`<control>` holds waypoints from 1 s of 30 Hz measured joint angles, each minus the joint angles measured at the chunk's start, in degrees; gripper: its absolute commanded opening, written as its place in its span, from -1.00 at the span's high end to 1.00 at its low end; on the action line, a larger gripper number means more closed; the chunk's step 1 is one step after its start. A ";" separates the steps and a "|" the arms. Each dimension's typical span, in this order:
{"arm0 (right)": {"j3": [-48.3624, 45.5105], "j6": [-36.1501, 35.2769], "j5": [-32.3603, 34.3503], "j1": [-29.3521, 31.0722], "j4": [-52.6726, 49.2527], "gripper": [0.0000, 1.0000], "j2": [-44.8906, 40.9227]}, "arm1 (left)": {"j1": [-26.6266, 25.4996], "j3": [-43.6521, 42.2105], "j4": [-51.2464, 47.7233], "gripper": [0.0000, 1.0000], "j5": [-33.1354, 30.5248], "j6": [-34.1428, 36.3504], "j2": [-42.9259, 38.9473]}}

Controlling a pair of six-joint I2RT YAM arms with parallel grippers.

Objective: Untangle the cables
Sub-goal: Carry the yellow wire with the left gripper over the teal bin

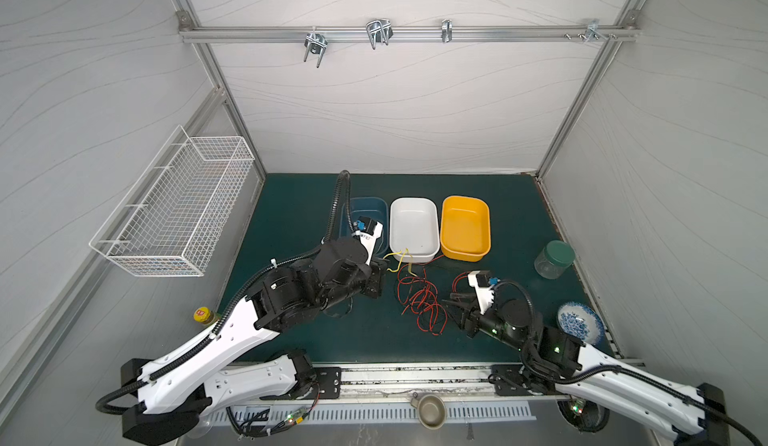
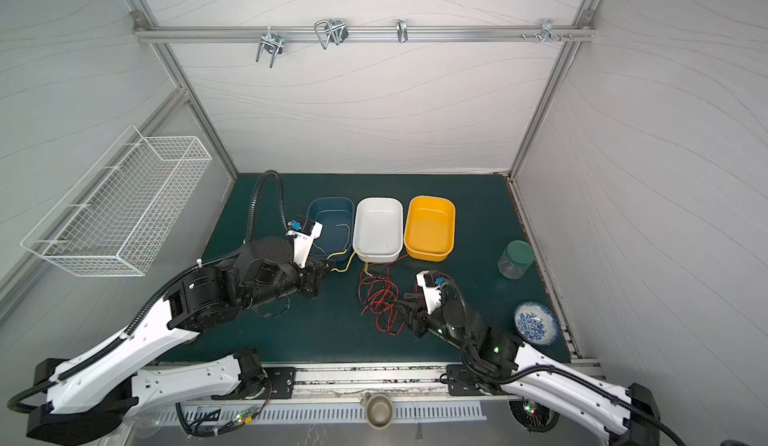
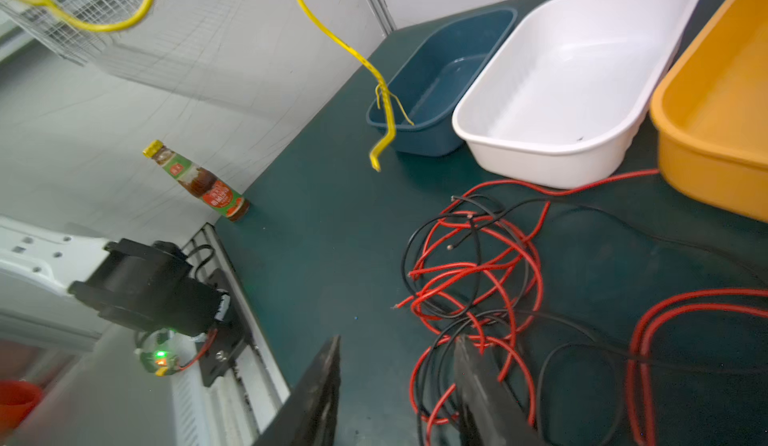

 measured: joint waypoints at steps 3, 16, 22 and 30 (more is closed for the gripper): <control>0.50 -1.14 2.75 -0.11 -5.25 -0.42 -4.90 | 1.77 0.96 -1.03 1.00 -1.22 1.70 1.22; 0.74 -4.07 6.58 -0.52 -12.00 -0.67 -5.57 | 14.99 7.85 -3.74 1.00 -8.33 11.08 11.80; 0.37 -5.62 6.62 -0.55 -11.28 -0.69 -2.38 | 17.22 7.17 3.06 1.00 -12.26 17.92 17.62; 0.37 -6.93 5.90 -0.52 -9.29 -0.70 1.73 | 19.87 -1.68 20.22 1.00 -14.56 27.58 21.11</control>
